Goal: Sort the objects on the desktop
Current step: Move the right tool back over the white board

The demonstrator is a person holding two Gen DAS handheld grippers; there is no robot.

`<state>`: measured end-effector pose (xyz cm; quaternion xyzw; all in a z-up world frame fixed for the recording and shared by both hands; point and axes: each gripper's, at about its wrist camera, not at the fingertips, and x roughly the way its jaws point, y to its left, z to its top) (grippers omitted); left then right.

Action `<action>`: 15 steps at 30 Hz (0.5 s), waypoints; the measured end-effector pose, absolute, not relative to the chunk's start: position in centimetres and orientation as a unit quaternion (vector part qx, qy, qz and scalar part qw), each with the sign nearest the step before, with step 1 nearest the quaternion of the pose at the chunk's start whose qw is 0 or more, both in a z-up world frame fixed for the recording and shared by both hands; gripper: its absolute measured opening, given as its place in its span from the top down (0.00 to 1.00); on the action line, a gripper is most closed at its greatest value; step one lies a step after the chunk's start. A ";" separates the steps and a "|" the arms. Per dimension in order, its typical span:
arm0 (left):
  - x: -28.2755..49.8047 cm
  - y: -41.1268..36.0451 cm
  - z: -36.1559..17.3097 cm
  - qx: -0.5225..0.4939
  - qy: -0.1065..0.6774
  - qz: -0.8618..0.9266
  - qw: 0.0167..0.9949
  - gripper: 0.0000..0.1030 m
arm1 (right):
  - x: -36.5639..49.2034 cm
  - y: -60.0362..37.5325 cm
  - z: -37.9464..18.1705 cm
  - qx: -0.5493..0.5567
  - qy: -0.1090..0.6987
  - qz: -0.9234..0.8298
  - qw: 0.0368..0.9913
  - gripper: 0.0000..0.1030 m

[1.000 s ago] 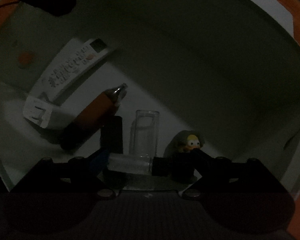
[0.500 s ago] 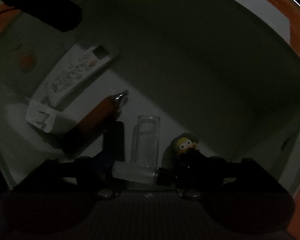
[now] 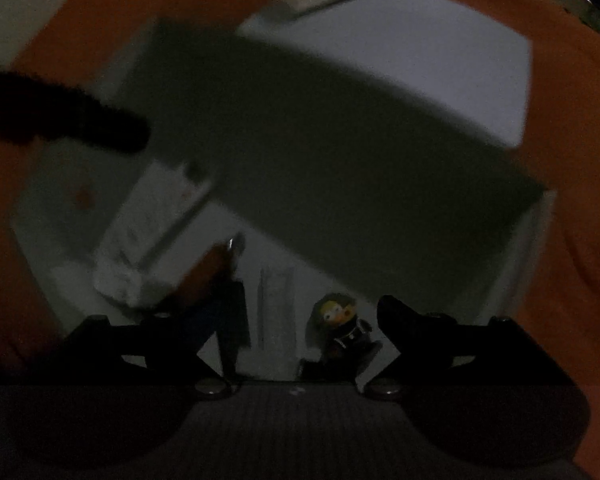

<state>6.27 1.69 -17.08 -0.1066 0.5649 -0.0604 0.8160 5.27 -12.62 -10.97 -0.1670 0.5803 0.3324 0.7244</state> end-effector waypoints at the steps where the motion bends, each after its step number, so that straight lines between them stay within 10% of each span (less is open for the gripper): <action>1: 6.4 1.9 -16.9 -0.109 0.563 -0.059 0.817 0.00 | 6.0 -13.1 -10.1 -0.155 0.578 0.329 0.730 0.14; 15: 9.6 4.6 -14.5 -0.167 0.510 -0.003 0.844 0.01 | 12.9 -13.9 -3.0 -0.118 0.535 0.341 0.764 0.14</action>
